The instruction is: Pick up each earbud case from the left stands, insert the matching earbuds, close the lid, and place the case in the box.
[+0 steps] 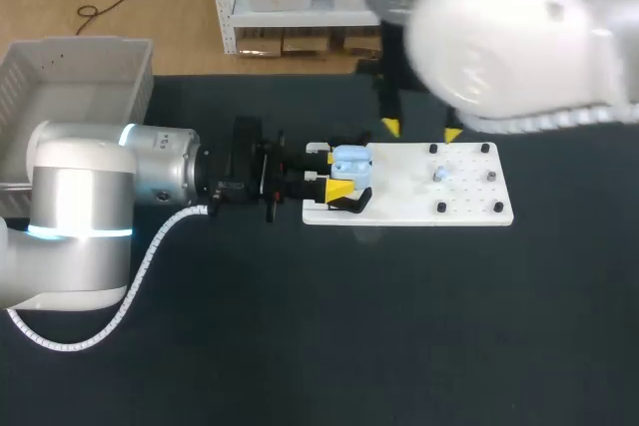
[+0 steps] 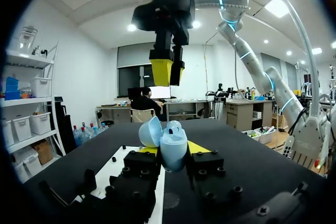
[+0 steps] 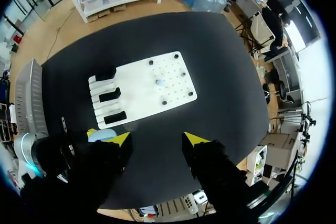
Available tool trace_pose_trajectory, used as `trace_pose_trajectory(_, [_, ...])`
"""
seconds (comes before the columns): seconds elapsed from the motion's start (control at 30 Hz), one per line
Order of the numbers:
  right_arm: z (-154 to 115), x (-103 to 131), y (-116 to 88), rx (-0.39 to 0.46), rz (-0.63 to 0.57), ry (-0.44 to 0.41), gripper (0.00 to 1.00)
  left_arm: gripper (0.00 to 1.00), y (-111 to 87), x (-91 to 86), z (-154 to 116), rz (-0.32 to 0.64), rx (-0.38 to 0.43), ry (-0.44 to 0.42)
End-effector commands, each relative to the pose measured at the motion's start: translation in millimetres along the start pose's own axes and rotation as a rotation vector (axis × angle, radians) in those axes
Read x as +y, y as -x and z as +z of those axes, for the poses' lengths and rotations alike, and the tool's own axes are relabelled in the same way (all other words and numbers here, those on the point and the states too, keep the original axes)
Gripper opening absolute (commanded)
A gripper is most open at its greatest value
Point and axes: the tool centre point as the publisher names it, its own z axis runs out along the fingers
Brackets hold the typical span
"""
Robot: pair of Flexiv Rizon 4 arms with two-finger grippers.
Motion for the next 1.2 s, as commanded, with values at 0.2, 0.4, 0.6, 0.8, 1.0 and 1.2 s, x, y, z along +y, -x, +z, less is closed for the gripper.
trace_pose_trajectory(0.2, [18.8, -44.3, 26.6, 0.023, -0.050, 0.449, 0.58, 0.00, 0.1, -1.7, 0.1, 0.002, -0.001, 0.006])
trace_pose_trajectory(0.4, [40.0, -48.2, 46.0, 0.063, -0.109, 0.452, 0.57, 0.00, 0.1, -1.7, 0.1, 0.002, -0.001, 0.006])
trace_pose_trajectory(0.6, [68.3, -39.4, 60.3, 0.070, -0.175, 0.382, 0.67, 0.00, 0.1, -1.7, 0.1, 0.002, -0.001, 0.006])
trace_pose_trajectory(0.8, [93.8, -31.6, 73.7, 0.067, -0.224, 0.323, 0.65, 0.00, 0.1, -1.7, 0.1, 0.002, -0.001, 0.006])
trace_pose_trajectory(1.0, [115.2, -25.9, 83.5, 0.066, -0.256, 0.270, 0.53, 0.00, 0.1, -1.7, 0.1, 0.002, -0.001, 0.006])
trace_pose_trajectory(1.2, [129.5, -20.6, 82.7, 0.078, -0.273, 0.252, 0.49, 0.00, 0.1, -1.7, 0.1, 0.002, -0.001, 0.006])
